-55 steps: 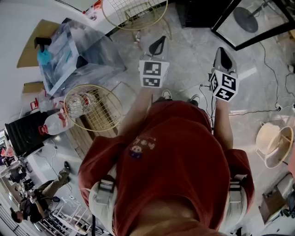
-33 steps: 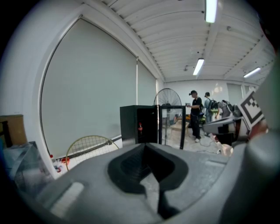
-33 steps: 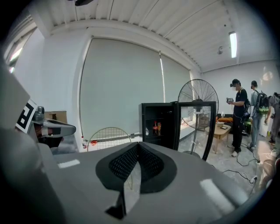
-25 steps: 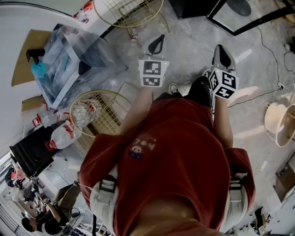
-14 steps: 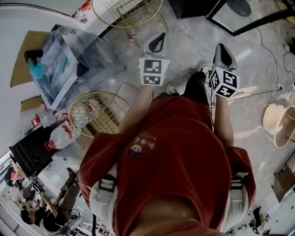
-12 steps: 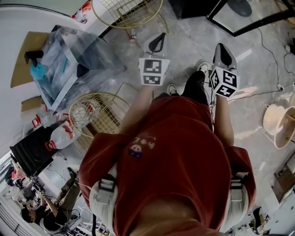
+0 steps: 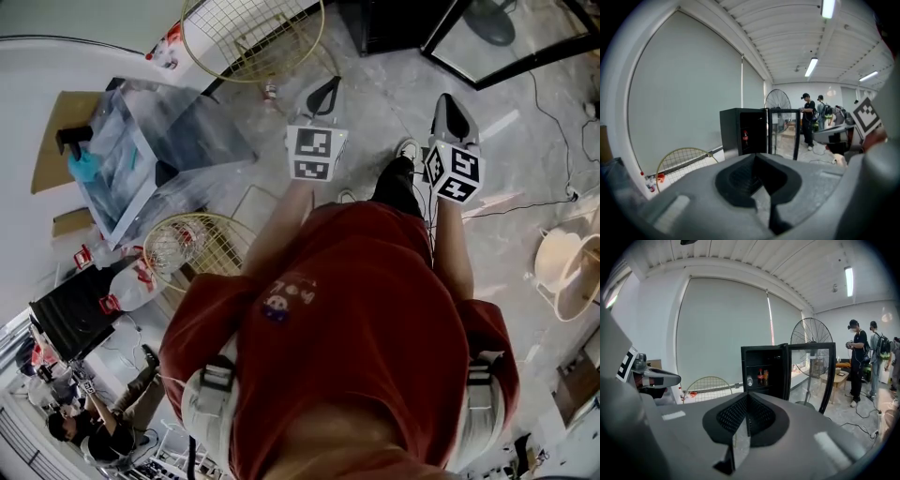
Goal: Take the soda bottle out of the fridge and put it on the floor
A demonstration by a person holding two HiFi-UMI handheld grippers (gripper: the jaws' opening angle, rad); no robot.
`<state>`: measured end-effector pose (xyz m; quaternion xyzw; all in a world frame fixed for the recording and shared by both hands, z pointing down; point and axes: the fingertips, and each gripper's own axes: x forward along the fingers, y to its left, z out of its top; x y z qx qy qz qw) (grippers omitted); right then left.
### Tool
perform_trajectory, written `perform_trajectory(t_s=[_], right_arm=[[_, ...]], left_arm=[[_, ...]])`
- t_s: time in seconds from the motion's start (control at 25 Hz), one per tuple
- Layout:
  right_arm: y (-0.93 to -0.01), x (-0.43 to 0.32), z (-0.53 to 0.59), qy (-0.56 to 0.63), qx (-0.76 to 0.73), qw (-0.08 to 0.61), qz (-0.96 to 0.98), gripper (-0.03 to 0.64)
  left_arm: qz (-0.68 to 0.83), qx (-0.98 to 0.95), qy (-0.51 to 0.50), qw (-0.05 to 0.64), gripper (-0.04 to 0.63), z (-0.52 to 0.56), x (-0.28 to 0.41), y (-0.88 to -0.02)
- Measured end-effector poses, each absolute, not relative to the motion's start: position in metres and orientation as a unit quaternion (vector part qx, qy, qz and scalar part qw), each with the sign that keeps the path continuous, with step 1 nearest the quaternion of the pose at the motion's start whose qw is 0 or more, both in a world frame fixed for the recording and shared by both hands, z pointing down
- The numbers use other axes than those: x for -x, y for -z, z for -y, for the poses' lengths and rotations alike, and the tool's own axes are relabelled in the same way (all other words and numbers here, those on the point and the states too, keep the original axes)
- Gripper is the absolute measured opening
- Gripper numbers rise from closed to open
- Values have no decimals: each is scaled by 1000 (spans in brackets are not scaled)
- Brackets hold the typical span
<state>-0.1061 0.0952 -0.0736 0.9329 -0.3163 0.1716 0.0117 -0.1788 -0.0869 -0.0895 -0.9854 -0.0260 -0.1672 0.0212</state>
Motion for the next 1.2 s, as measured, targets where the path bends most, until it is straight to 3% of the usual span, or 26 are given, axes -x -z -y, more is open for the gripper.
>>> perform_trajectory(t_s=[0.68, 1.2], right_arm=[[58, -139, -130, -201, -902, -2, 382, 0], [61, -224, -83, -188, -882, 5, 432, 0]], left_arm=[[-42, 979, 200, 9, 0, 47, -50, 77], [-85, 978, 189, -5, 0, 77, -121, 76]])
